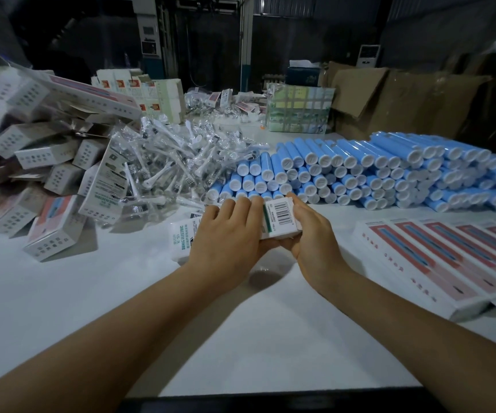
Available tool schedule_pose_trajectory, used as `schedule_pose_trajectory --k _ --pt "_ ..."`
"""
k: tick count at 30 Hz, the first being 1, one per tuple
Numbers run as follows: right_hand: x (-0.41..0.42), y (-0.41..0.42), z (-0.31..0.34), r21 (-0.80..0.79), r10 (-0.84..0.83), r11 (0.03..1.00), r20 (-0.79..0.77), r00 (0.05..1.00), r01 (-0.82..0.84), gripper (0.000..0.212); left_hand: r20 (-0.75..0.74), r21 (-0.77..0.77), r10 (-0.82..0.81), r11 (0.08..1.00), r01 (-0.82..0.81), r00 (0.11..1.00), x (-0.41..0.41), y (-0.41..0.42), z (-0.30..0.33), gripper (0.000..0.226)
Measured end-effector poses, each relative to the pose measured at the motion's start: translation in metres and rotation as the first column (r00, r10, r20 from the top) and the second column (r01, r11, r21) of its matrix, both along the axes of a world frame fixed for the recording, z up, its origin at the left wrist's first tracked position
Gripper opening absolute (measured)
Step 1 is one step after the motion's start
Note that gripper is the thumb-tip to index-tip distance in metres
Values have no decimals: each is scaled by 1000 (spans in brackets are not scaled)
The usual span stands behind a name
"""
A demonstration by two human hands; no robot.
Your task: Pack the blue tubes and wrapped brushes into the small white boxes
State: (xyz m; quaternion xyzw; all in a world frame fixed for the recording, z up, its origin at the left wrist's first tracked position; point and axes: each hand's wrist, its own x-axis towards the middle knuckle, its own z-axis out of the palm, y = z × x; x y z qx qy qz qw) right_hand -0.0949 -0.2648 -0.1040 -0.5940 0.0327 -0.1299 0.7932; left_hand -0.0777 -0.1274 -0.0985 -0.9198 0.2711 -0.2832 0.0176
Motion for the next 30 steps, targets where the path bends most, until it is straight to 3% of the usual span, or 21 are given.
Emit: schedule_pose_trajectory --k 4,7,13,18,24,30 --pt "2 1 -5 -264 -33 964 20 999 37 50 -30 -47 39 998 -40 999 1 0 2 77" --pt "2 4 -8 -370 -108 921 45 993 117 42 -52 -57 68 996 -71 996 3 0 2 77" --pt "-6 7 -11 -646 -175 725 164 971 240 38 7 -3 76 997 -76 997 4 -2 -1 77" --pt "-9 6 -9 -690 -159 685 175 972 236 39 9 11 51 999 -51 999 2 -1 -1 79" --pt "-10 5 -9 -687 -105 708 131 986 167 49 -3 -1 68 998 -68 998 1 4 3 88" --pt "-10 4 -11 -662 -56 740 118 991 120 54 26 45 73 996 -74 997 0 3 2 79"
